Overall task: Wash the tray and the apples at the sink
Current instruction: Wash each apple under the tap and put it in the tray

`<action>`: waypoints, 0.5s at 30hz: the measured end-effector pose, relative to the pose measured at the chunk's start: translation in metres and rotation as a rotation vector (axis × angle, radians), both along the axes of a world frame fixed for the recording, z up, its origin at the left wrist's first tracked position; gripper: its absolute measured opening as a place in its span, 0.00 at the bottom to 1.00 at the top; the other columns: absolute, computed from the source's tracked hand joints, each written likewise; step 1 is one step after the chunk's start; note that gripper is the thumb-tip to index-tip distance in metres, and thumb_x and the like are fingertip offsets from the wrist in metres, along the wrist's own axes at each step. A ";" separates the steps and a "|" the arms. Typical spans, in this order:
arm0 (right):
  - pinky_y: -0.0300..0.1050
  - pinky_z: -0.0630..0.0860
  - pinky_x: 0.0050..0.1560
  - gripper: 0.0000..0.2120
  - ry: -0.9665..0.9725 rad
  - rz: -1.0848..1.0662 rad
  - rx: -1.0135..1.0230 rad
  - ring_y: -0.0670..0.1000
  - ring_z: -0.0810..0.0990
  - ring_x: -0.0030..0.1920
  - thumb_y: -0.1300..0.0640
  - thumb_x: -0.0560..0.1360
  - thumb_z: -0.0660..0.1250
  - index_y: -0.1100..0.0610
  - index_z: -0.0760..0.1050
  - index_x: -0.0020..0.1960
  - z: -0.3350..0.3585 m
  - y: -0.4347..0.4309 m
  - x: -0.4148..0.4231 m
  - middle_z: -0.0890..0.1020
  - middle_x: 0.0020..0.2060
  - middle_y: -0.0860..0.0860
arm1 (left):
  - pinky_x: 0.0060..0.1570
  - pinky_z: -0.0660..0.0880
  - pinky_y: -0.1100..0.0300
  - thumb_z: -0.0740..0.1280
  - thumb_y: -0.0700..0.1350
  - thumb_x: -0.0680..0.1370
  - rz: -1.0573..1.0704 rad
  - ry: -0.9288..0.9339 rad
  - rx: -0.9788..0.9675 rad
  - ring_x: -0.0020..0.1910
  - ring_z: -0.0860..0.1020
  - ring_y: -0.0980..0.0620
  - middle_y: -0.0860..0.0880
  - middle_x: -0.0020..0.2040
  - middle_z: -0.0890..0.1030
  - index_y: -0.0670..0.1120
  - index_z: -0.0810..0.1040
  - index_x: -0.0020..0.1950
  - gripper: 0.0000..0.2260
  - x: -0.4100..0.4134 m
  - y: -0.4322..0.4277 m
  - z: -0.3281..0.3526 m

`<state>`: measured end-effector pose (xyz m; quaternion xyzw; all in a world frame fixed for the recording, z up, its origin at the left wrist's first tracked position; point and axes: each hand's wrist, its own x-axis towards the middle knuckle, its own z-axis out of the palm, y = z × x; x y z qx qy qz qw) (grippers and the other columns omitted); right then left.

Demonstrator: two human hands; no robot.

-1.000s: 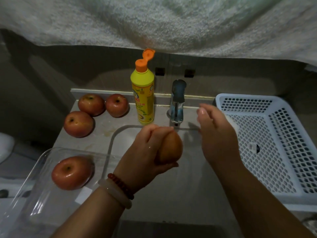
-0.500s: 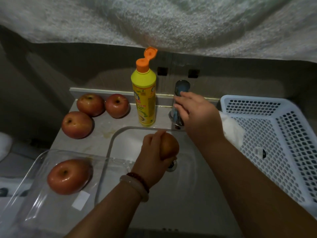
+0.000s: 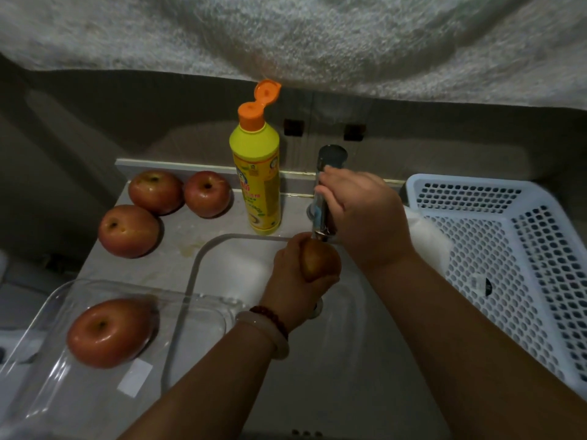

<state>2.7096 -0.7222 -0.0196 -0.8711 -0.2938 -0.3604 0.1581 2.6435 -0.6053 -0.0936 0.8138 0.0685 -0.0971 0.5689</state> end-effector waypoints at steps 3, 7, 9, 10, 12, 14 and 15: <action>0.48 0.76 0.51 0.12 -0.007 0.005 0.018 0.58 0.85 0.46 0.61 0.73 0.64 0.67 0.82 0.49 0.001 0.000 0.003 0.85 0.46 0.60 | 0.58 0.76 0.47 0.75 0.55 0.63 0.005 0.010 -0.011 0.58 0.75 0.49 0.49 0.64 0.71 0.58 0.65 0.68 0.36 0.002 -0.001 0.000; 0.49 0.79 0.50 0.11 -0.012 0.015 -0.063 0.59 0.85 0.48 0.64 0.69 0.72 0.67 0.82 0.51 -0.001 -0.006 0.008 0.85 0.48 0.61 | 0.58 0.76 0.48 0.74 0.54 0.63 0.008 0.003 -0.008 0.58 0.75 0.49 0.48 0.64 0.71 0.56 0.66 0.68 0.36 0.005 0.000 0.002; 0.48 0.79 0.48 0.11 -0.006 0.020 -0.044 0.59 0.85 0.47 0.66 0.67 0.73 0.67 0.82 0.50 0.001 -0.006 0.008 0.85 0.47 0.62 | 0.59 0.76 0.48 0.76 0.51 0.65 0.008 -0.004 -0.023 0.58 0.75 0.49 0.48 0.63 0.72 0.56 0.66 0.67 0.34 0.007 0.001 0.003; 0.48 0.80 0.47 0.10 -0.005 0.024 -0.031 0.60 0.85 0.46 0.66 0.69 0.72 0.68 0.82 0.50 0.003 -0.006 0.009 0.85 0.46 0.62 | 0.59 0.76 0.48 0.77 0.48 0.67 0.009 -0.005 -0.032 0.58 0.75 0.49 0.48 0.63 0.72 0.56 0.66 0.67 0.33 0.007 0.001 0.003; 0.50 0.80 0.47 0.10 -0.009 0.031 -0.013 0.59 0.85 0.46 0.64 0.72 0.68 0.68 0.82 0.50 0.008 -0.006 0.009 0.85 0.46 0.61 | 0.59 0.76 0.50 0.77 0.45 0.68 0.002 -0.006 -0.038 0.58 0.75 0.49 0.48 0.64 0.71 0.56 0.65 0.68 0.33 0.008 0.005 0.001; 0.49 0.80 0.45 0.09 -0.015 0.034 0.047 0.58 0.85 0.45 0.64 0.72 0.68 0.68 0.82 0.49 0.010 -0.006 0.010 0.85 0.44 0.61 | 0.56 0.76 0.58 0.77 0.45 0.69 -0.015 -0.002 -0.035 0.57 0.75 0.50 0.48 0.65 0.71 0.57 0.65 0.69 0.33 0.007 0.009 0.000; 0.49 0.81 0.45 0.08 -0.013 0.033 0.067 0.58 0.85 0.44 0.66 0.71 0.70 0.67 0.83 0.48 0.010 -0.005 0.010 0.85 0.44 0.60 | 0.52 0.75 0.63 0.77 0.45 0.69 -0.019 0.003 -0.038 0.57 0.75 0.51 0.48 0.64 0.71 0.57 0.64 0.69 0.33 0.007 0.011 -0.001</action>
